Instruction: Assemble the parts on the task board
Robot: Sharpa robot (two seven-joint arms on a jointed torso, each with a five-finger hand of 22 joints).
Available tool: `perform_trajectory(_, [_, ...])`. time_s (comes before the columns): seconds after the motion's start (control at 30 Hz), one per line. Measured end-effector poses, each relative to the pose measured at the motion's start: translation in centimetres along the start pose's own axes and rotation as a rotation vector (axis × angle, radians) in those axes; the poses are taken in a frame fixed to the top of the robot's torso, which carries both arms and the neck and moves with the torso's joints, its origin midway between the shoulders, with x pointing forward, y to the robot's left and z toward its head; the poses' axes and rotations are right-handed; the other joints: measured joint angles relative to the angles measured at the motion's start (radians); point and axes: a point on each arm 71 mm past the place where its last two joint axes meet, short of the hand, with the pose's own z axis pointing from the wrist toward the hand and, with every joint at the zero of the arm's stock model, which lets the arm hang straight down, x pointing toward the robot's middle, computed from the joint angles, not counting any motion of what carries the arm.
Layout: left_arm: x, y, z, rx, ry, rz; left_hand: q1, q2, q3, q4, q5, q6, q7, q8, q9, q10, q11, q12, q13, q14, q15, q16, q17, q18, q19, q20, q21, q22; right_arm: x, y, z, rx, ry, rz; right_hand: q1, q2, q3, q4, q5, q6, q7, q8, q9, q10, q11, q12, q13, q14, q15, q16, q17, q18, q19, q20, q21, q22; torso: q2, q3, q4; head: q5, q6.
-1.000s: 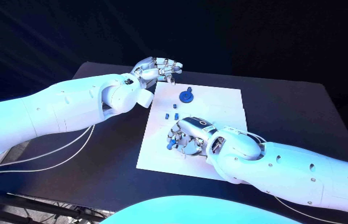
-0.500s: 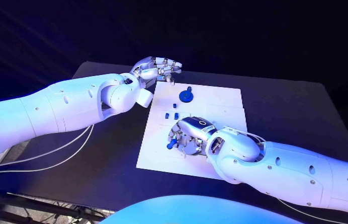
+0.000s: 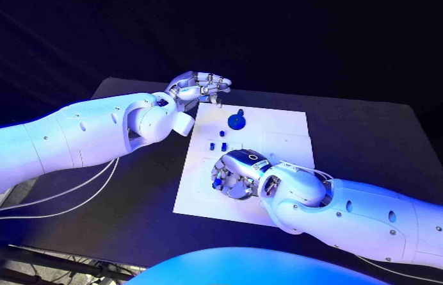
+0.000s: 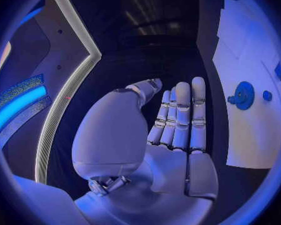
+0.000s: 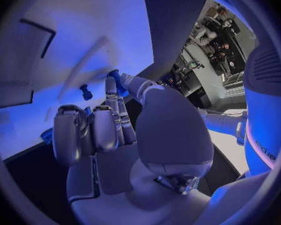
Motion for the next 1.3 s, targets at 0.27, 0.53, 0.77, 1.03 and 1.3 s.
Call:
perform_trajectory(0.27, [0.0,0.0,0.0,-0.001,0.000,0.000,0.000,0.000,0.000,0.000,0.000,0.000,0.000,0.000,0.000,0.000,0.000,0.000,0.000,0.000,0.000,0.000,0.000,0.000,0.000,0.000,0.000,0.000,0.3,-0.2,0.1,0.004,0.017,-0.005,-0.012,-0.021,-0.006,0.001,0.000,-0.040,-0.001,-0.027,-0.013,-0.002,0.001,-0.006,0.006,0.000,0.000,0.000,-0.001,0.000,0.000,0.000,0.000,0.000,0.000,0.0002,-0.0003,-0.001,-0.001])
perform_trajectory(0.53, [-0.1,0.0,0.0,-0.003,0.000,0.000,0.000,0.000,0.000,0.000,0.000,0.000,0.000,0.000,0.000,0.000,0.000,0.000,0.000,0.000,0.000,0.000,0.000,0.000,0.000,0.000,0.000,0.000,0.3,-0.5,0.0,0.014,0.016,-0.005,-0.018,-0.026,-0.009,-0.002,0.000,-0.079,-0.003,-0.052,-0.021,-0.006,-0.002,-0.011,0.012,0.000,0.000,0.000,-0.004,0.000,0.000,0.000,-0.006,0.001,0.000,0.0006,-0.0011,-0.002,-0.001])
perform_trajectory(0.77, [-0.1,0.0,-0.1,-0.004,-0.001,0.000,0.000,0.000,-0.003,-0.003,0.000,0.000,0.000,0.000,0.000,0.000,0.000,0.000,0.000,0.000,0.000,0.000,-0.001,0.000,0.000,0.000,0.000,0.000,0.1,-0.7,-0.6,0.016,-0.006,0.004,-0.020,-0.039,-0.037,-0.002,0.000,-0.174,-0.010,-0.103,-0.043,-0.012,-0.002,-0.016,0.025,0.000,0.000,0.000,-0.006,0.000,0.000,0.000,-0.009,0.001,0.000,0.0009,-0.0006,-0.005,0.001])
perform_trajectory(1.03, [-0.2,0.0,-0.1,-0.006,-0.002,0.000,0.000,0.000,-0.003,-0.003,0.000,0.000,0.000,0.000,0.000,0.000,0.000,0.000,0.000,0.000,0.000,0.000,-0.001,0.000,0.000,0.000,0.000,0.000,-0.7,-1.1,-1.9,0.017,-0.066,0.028,-0.002,-0.020,-0.157,0.016,0.009,-0.259,-0.032,-0.114,-0.072,-0.009,-0.013,-0.026,0.045,0.004,-0.004,0.003,-0.004,0.000,-0.004,-0.004,-0.004,0.001,-0.002,0.0007,-0.0008,-0.014,0.008])
perform_trajectory(1.3, [-0.3,0.1,-0.2,-0.008,-0.002,0.001,0.000,0.000,-0.003,-0.003,0.000,0.000,0.000,0.000,0.000,0.000,0.000,0.000,0.000,0.000,0.000,0.000,-0.001,0.000,0.000,0.000,0.000,0.000,-4.3,-5.0,-5.1,0.097,-0.156,0.107,0.044,-0.006,-0.185,0.039,0.009,-0.117,0.016,-0.038,-0.050,0.011,0.007,-0.015,0.068,0.000,0.012,0.003,-0.021,0.000,-0.001,0.000,-0.064,0.000,-0.004,0.0001,-0.0025,-0.046,0.020])
